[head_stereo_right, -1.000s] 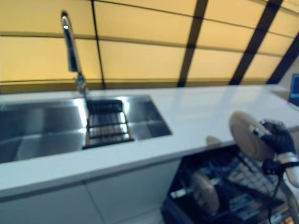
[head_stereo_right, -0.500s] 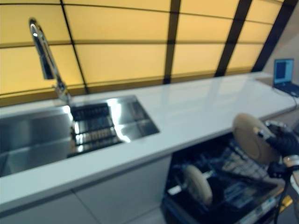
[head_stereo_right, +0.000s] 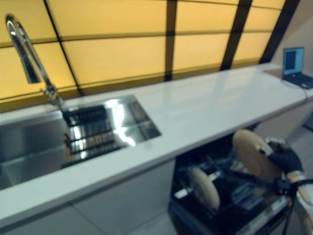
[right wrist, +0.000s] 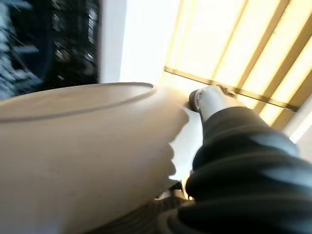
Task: Take plates into dishwasher
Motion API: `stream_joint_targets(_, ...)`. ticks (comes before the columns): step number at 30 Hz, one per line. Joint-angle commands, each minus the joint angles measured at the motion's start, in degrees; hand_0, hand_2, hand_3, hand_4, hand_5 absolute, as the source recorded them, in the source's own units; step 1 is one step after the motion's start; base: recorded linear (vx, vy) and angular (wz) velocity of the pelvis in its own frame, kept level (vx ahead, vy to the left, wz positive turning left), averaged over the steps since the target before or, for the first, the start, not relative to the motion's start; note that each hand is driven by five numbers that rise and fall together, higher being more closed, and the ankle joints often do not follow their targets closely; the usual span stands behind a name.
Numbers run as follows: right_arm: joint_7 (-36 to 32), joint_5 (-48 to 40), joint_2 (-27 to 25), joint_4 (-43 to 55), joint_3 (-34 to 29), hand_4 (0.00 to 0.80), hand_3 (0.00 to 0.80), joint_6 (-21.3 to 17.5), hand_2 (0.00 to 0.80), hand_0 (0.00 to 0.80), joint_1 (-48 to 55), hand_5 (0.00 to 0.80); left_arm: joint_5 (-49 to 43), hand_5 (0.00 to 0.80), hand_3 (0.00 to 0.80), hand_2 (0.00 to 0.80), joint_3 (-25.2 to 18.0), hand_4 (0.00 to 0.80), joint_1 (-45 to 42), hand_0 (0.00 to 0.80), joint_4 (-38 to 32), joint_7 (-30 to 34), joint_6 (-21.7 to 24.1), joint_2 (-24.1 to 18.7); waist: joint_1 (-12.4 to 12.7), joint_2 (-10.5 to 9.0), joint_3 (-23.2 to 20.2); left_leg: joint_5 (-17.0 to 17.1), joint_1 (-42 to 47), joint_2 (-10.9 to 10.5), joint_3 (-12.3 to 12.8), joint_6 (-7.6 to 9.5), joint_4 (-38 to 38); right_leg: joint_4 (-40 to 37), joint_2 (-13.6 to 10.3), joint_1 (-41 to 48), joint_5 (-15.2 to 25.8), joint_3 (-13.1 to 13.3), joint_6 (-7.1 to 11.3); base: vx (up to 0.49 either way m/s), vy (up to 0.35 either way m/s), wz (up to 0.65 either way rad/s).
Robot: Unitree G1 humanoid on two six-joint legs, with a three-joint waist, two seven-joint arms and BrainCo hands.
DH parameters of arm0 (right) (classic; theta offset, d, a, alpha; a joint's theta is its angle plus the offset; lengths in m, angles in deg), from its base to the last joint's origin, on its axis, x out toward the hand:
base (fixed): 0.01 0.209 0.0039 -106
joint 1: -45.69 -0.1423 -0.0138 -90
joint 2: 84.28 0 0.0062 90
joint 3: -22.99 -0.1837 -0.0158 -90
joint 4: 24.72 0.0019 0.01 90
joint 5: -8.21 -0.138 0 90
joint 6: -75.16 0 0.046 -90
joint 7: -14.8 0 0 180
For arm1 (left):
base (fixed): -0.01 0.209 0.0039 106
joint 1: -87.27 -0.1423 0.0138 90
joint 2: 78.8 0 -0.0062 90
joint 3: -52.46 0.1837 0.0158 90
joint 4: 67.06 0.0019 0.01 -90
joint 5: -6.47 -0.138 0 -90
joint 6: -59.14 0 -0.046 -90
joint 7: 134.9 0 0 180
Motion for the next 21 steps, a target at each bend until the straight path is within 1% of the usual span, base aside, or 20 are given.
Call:
stream_joint_targets(1,0.0,0.4,2.2,-0.6,0.4,0.8,0.8,-1.9,0.8,0.8,-5.6,0.8,-3.1,0.0,0.0,0.0,0.2,0.0,2.4,0.0,-0.1,0.2,1.3,-2.4,0.8,-3.51,0.1,4.0,-4.6,1.6,-0.9,0.81,1.8,4.7,0.7,0.7,-5.1,-0.8,-0.58,0.0,0.0,0.0)
stream_joint_targets(12,0.5,3.1,3.9,-4.6,4.5,0.8,0.8,-1.0,0.8,0.8,-8.3,0.8,-4.4,0.0,0.0,0.0,1.0,0.0,2.6,0.0,-0.9,0.9,0.3,-2.1,1.9,-2.65,0.2,4.0,-4.5,1.5,-1.8,0.6,1.9,5.3,0.0,0.9,-5.6,-2.3,-0.56,0.017,0.003,0.05)
stream_joint_targets(14,1.3,4.4,4.3,-6.1,5.9,0.8,0.8,-0.7,0.8,0.8,-9.6,0.8,-4.8,0.0,0.0,0.0,1.4,0.0,2.7,0.0,-1.4,1.0,0.0,-2.0,2.2,-2.45,0.2,4.0,-4.5,1.4,-2.0,0.56,1.9,5.3,-0.2,0.9,-5.7,-2.6,-0.5,0.03,0.0,0.03)
stream_joint_targets(21,3.4,7.5,3.9,-9.5,7.3,0.8,0.8,0.0,0.8,0.8,-12.4,0.8,-5.2,0.0,0.0,0.0,1.9,0.0,2.6,0.0,-2.3,1.2,-0.7,-2.1,3.0,-2.19,0.5,4.1,-4.5,1.4,-2.6,0.48,1.9,5.4,-0.4,1.1,-5.7,-3.1,-0.45,0.004,-0.002,0.0)
